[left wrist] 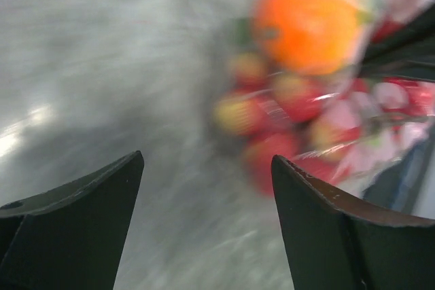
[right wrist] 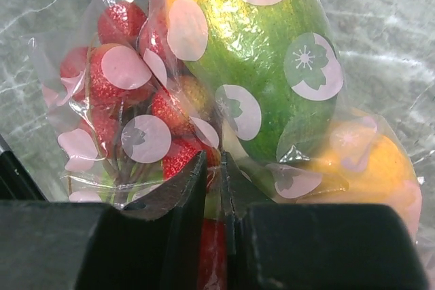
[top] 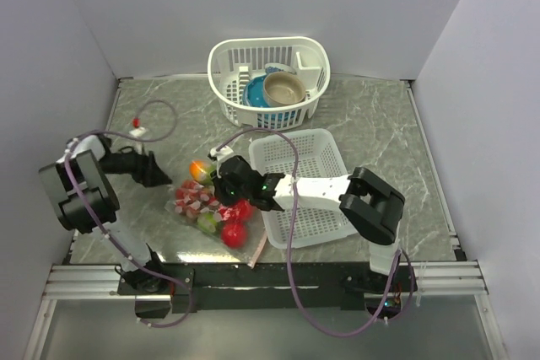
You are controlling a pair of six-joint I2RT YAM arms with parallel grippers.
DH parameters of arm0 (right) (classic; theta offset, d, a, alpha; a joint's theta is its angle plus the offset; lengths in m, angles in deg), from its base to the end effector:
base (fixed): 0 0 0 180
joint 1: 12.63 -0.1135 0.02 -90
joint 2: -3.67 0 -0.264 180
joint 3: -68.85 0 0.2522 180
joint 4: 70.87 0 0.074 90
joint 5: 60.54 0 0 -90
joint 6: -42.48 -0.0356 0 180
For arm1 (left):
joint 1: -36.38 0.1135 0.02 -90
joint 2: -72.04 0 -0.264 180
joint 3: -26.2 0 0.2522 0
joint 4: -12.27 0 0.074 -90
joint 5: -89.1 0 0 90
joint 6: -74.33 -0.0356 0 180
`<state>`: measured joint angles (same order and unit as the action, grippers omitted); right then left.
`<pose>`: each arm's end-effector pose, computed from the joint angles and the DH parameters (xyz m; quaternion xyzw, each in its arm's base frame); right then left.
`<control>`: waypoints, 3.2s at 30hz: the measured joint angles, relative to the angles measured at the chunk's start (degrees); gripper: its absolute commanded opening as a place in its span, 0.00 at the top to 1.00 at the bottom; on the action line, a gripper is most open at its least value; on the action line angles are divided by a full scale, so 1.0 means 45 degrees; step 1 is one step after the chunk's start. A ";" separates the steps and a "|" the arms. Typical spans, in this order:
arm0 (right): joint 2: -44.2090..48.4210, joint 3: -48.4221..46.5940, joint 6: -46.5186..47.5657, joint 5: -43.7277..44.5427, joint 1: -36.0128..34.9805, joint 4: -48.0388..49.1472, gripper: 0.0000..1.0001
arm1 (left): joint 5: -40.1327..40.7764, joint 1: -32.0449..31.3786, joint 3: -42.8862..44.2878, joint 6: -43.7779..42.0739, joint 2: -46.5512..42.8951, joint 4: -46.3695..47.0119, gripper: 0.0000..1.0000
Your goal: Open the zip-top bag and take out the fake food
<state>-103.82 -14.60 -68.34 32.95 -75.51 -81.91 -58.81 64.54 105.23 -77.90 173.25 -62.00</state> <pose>0.1931 0.3722 0.1996 -0.3052 0.8329 0.2874 0.3614 0.2738 0.1124 0.1849 0.2299 0.8433 -0.3755 0.3083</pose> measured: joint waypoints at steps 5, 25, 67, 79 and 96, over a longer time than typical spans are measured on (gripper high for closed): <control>0.0000 0.0092 -0.0238 0.0039 -0.0058 0.0223 0.80 | -0.0044 -0.1608 -0.0724 0.0204 -0.0204 0.0024 0.15; 0.0000 0.0092 -0.0423 0.0034 -0.0199 0.0253 0.80 | -0.1545 -0.1569 0.0481 -0.3303 0.2001 -0.2841 0.99; 0.0063 -0.0165 -0.0257 0.0058 -0.0282 0.0335 0.62 | -0.0049 -0.1962 0.2268 -0.2671 0.1588 -0.3779 0.99; 0.1005 0.0238 -0.0083 0.0117 -0.0282 0.0865 0.00 | 0.4061 -0.1991 0.4415 -0.1438 -0.0403 -0.3672 0.99; 0.2331 0.3662 -0.0578 0.0005 -0.0223 0.2234 0.00 | 0.5158 -0.2657 0.5678 -0.0602 -0.3721 -0.3823 0.99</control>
<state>-93.32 1.88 -70.94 32.97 -76.51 -71.86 -35.60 52.58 130.78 -80.61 156.51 -79.20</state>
